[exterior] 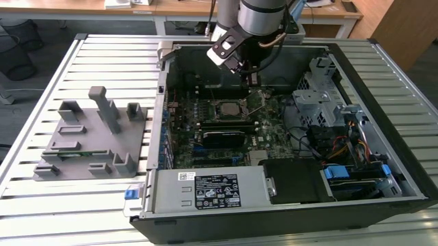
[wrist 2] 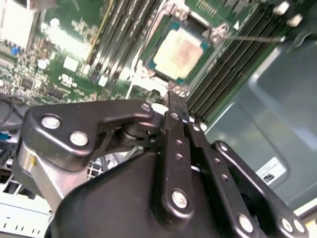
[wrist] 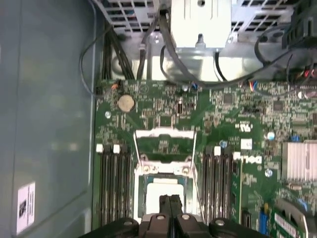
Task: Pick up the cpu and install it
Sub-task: 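Close the cpu cover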
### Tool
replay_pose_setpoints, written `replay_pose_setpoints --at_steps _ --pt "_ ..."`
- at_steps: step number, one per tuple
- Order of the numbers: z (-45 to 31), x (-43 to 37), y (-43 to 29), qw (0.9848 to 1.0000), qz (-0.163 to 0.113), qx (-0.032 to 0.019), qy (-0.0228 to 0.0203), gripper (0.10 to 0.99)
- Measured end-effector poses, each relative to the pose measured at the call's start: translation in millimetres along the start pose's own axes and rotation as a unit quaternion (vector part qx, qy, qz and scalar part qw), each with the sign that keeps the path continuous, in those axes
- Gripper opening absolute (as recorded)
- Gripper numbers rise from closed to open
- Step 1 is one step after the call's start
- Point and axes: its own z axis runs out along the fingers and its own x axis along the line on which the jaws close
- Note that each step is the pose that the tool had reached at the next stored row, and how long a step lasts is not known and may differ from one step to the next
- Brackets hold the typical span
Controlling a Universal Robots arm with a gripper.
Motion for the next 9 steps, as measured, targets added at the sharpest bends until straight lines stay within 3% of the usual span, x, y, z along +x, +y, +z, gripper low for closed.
replay_pose_setpoints --at_steps 5,9 --pt "0.6 -0.3 19.4 1.0 0.0 0.0065 0.0002 0.106" --pt "1.9 -0.5 24.2 0.9998 -0.017 0.008 0.0002 0.106"
